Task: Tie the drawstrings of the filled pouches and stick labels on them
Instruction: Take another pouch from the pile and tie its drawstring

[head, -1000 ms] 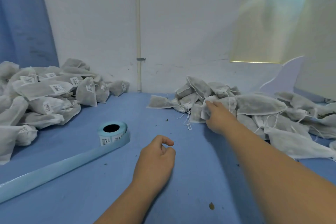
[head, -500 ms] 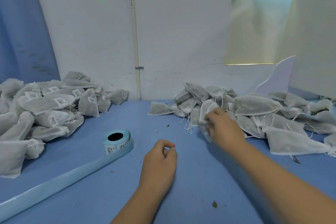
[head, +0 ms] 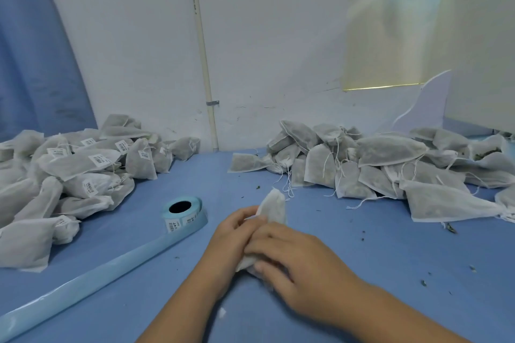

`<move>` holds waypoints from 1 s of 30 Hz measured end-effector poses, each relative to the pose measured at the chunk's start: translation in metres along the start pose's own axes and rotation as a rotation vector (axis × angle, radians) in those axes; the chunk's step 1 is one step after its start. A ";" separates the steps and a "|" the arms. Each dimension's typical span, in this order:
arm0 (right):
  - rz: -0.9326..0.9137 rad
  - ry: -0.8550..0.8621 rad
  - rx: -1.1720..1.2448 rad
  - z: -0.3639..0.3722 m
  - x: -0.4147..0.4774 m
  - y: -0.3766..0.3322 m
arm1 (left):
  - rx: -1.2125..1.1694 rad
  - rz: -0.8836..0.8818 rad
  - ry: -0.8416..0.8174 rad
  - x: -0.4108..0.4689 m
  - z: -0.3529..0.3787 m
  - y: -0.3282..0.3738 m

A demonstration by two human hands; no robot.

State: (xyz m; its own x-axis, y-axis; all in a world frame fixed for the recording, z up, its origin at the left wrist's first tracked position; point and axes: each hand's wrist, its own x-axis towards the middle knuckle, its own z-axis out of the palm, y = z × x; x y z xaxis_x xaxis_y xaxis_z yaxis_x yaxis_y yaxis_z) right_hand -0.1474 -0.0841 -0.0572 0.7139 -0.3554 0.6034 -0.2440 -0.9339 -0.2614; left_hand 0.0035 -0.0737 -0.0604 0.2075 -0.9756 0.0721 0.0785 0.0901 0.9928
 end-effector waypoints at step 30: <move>0.666 0.214 0.583 -0.049 -0.003 0.045 | 1.406 0.325 0.249 -0.008 0.010 0.036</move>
State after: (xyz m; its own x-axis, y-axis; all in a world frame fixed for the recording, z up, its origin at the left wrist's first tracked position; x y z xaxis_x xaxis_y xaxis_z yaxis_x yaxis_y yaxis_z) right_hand -0.1926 -0.1275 -0.0336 0.3923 -0.8685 0.3030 -0.1504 -0.3856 -0.9103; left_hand -0.0054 -0.0647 -0.0245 0.2012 -0.8787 0.4330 -0.9689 -0.1135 0.2198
